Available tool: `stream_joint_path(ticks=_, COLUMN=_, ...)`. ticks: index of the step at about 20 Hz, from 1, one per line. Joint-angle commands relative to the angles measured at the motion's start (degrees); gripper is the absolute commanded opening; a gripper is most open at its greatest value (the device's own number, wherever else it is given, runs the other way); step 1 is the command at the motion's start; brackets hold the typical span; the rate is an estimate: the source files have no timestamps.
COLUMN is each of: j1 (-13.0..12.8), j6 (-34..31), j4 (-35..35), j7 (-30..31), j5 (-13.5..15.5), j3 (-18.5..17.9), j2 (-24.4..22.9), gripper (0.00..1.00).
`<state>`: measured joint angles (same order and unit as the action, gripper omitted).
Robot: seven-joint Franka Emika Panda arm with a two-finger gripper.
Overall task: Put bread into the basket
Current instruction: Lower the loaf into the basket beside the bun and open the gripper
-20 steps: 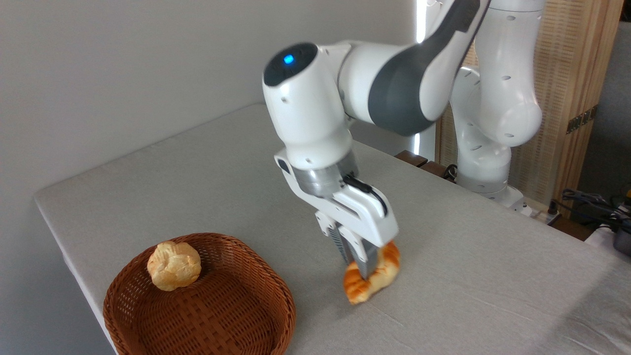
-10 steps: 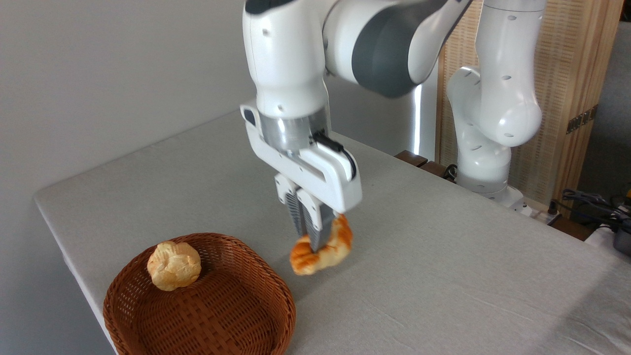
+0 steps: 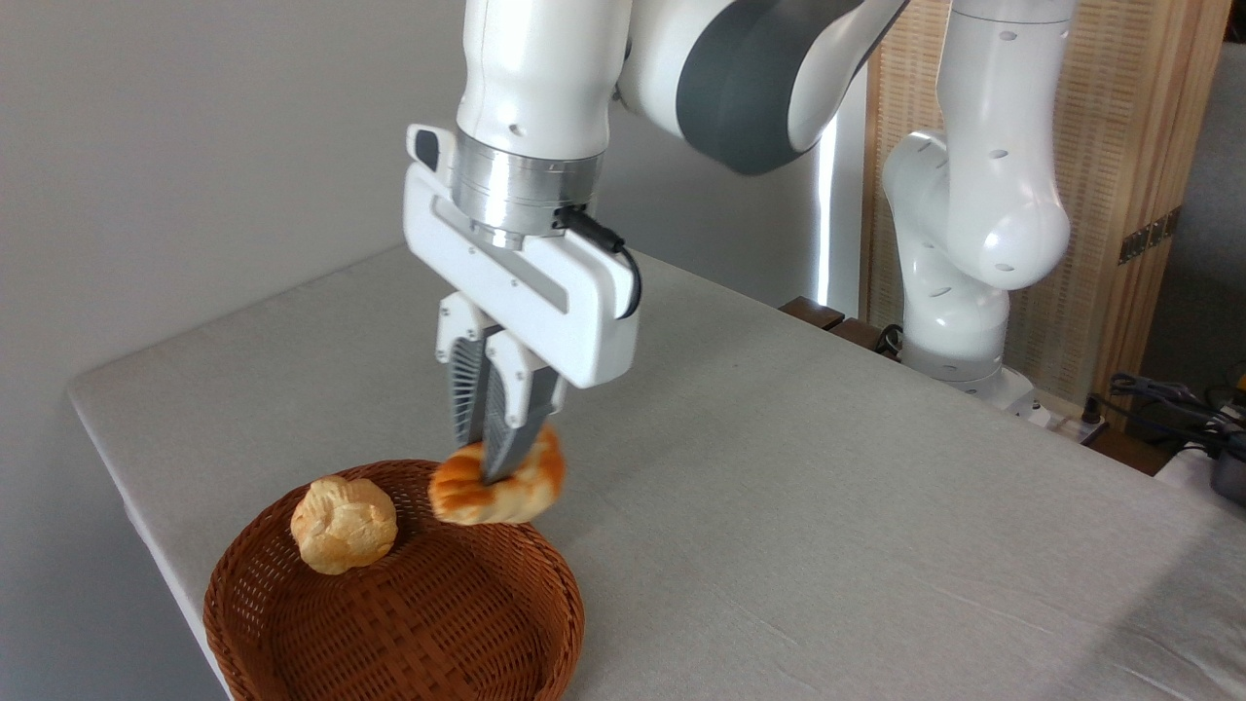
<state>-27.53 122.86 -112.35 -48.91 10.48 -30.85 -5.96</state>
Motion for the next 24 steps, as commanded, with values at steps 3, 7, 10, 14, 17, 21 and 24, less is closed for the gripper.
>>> stream_joint_path(ticks=3, j1=-0.4, j6=9.2, j4=0.6, j7=-0.8, j5=3.6, j3=1.2, j2=3.5, gripper=0.31)
stream_joint_path(ticks=7, j1=-0.5, j6=13.0, j4=0.5, j7=-0.2, j5=5.9, j3=2.4, j2=5.9, gripper=1.00)
stream_joint_path(ticks=10, j1=-0.5, j6=13.3, j4=0.5, j7=-0.2, j5=5.9, j3=2.4, j2=6.5, gripper=1.00)
stream_joint_path(ticks=14, j1=-0.5, j6=13.3, j4=0.5, j7=-0.2, j5=5.9, j3=2.4, j2=6.7, gripper=1.00)
stream_joint_path(ticks=17, j1=-0.5, j6=13.3, j4=0.5, j7=-0.1, j5=6.0, j3=2.4, j2=6.7, gripper=1.00)
stream_joint_path(ticks=21, j1=-0.5, j6=13.3, j4=0.5, j7=0.0, j5=6.0, j3=2.4, j2=6.7, gripper=1.00)
stream_joint_path(ticks=24, j1=-0.5, j6=13.3, j4=0.6, j7=0.2, j5=6.0, j3=2.4, j2=6.7, gripper=1.00)
